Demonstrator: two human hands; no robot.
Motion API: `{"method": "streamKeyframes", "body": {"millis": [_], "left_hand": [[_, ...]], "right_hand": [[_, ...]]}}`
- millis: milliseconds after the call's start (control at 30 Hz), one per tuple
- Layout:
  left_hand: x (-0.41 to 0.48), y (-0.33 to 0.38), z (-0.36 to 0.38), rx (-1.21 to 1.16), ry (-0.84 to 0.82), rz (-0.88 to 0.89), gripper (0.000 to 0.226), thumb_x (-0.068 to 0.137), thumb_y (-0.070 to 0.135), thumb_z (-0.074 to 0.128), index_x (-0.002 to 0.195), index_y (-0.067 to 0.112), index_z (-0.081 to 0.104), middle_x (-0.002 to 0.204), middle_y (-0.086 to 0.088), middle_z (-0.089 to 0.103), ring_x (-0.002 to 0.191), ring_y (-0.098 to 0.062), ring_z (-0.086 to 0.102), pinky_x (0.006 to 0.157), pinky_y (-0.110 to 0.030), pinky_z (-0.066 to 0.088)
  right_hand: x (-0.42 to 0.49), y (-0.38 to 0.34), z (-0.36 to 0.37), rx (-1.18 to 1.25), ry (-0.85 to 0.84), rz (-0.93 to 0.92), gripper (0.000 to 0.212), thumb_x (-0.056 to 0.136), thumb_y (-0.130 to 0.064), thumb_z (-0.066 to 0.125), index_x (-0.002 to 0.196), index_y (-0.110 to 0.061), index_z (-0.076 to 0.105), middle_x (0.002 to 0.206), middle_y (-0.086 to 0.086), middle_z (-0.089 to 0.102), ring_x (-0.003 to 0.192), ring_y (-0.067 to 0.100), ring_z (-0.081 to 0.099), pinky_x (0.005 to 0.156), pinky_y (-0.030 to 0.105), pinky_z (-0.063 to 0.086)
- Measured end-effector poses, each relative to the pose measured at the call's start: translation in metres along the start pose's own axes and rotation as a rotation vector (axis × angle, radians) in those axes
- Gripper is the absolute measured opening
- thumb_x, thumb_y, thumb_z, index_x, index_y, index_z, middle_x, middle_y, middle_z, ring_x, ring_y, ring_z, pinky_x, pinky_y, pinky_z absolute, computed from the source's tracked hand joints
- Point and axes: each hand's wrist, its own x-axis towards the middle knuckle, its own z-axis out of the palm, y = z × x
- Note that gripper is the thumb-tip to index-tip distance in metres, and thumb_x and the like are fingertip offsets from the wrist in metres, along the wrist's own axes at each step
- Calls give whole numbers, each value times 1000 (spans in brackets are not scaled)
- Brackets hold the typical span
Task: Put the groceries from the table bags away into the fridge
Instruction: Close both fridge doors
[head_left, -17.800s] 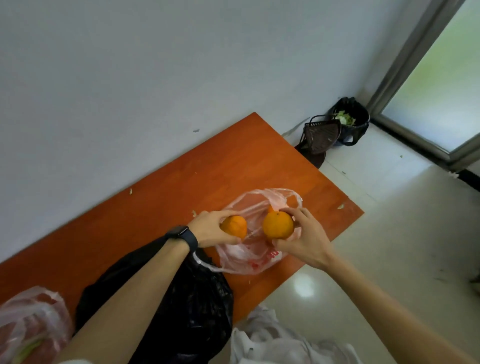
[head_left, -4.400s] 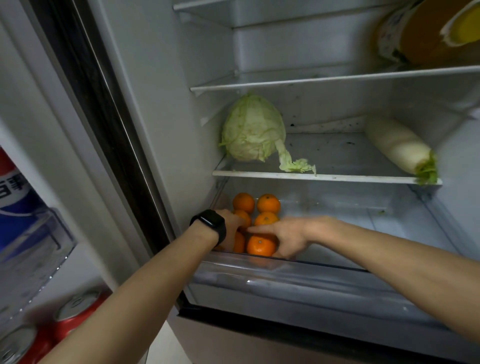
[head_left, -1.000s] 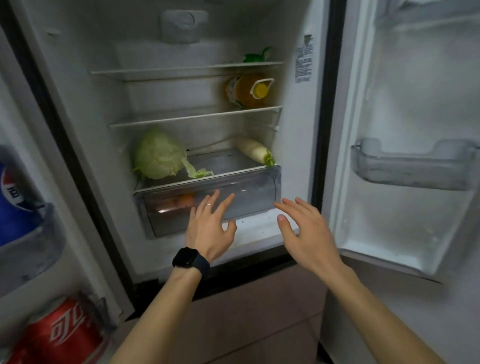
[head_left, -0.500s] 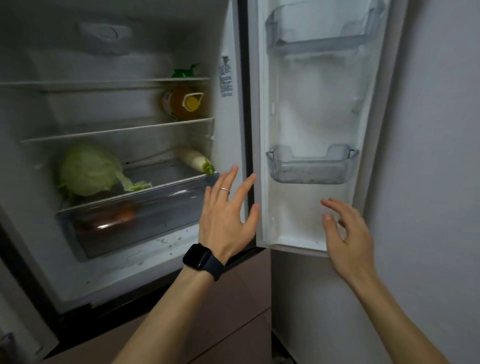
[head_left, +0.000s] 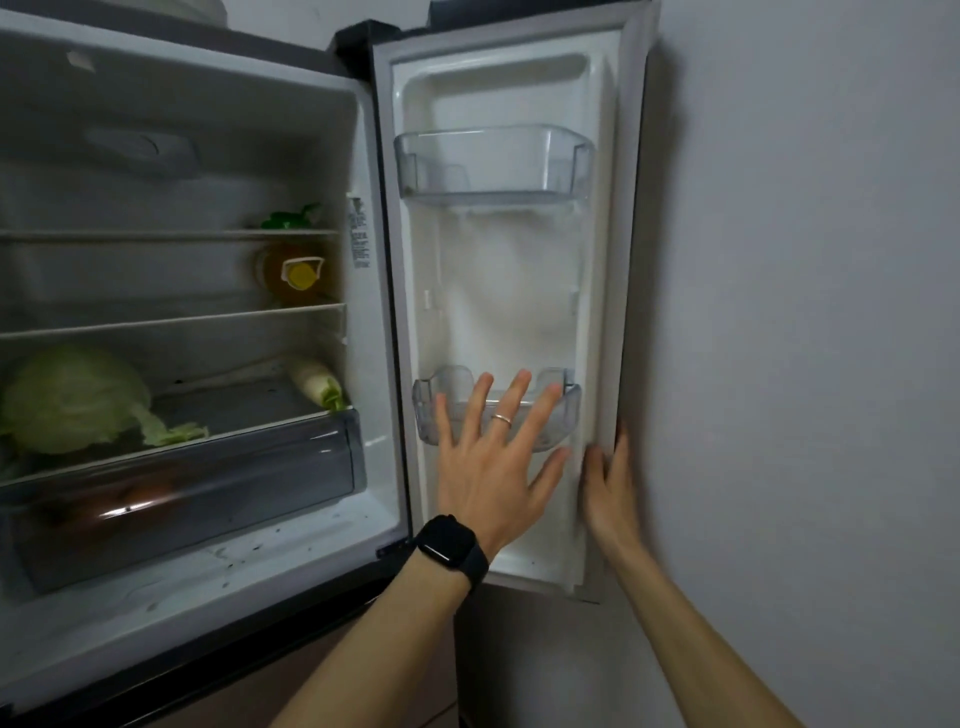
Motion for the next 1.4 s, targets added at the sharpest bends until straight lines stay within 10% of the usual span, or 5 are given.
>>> {"method": "streamKeyframes", "body": {"millis": [300, 600, 933, 1200, 1400], "left_hand": [[-12, -15, 8, -6, 145, -15, 56, 95, 59, 49, 145, 34, 39, 152, -4, 44, 147, -32, 29, 117, -64, 16], [-65, -88, -55, -261, 125, -197, 56, 97, 43, 46, 148, 24, 33, 158, -5, 32, 148, -21, 26, 110, -55, 39], [-89, -162, -133, -34, -6, -595, 59, 99, 47, 36, 156, 31, 26, 161, -2, 29, 147, -22, 26, 117, -52, 30], [-83, -169, -153, 378, 219, -187, 72, 93, 50, 50, 154, 21, 23, 163, -9, 13, 152, -30, 10, 121, -59, 5], [-55, -201, -127, 644, 48, 63, 69, 96, 53, 44, 157, 27, 25, 163, -4, 13, 152, -22, 8, 120, -56, 3]], "right_hand": [[-29, 8, -12, -88, -55, -36, 56, 105, -51, 30, 152, -56, 1, 165, -8, 18, 151, 24, 15, 122, 53, 17], [-106, 15, -9, -76, -40, -457, 65, 92, -53, 52, 150, -55, 22, 138, -15, 24, 122, -3, 33, 101, 17, 30], [-146, -30, 85, -111, -359, -612, 97, 83, -72, 60, 158, -40, 8, 165, -6, 9, 148, 13, 14, 112, 42, 31], [-159, -45, 173, -257, -432, -761, 106, 83, -75, 56, 159, -33, -3, 167, 9, -10, 154, 29, -2, 118, 56, 20], [-148, -54, 229, -491, -418, -880, 110, 80, -82, 50, 160, -28, -2, 167, 16, -7, 154, 33, -6, 121, 60, 5]]}}
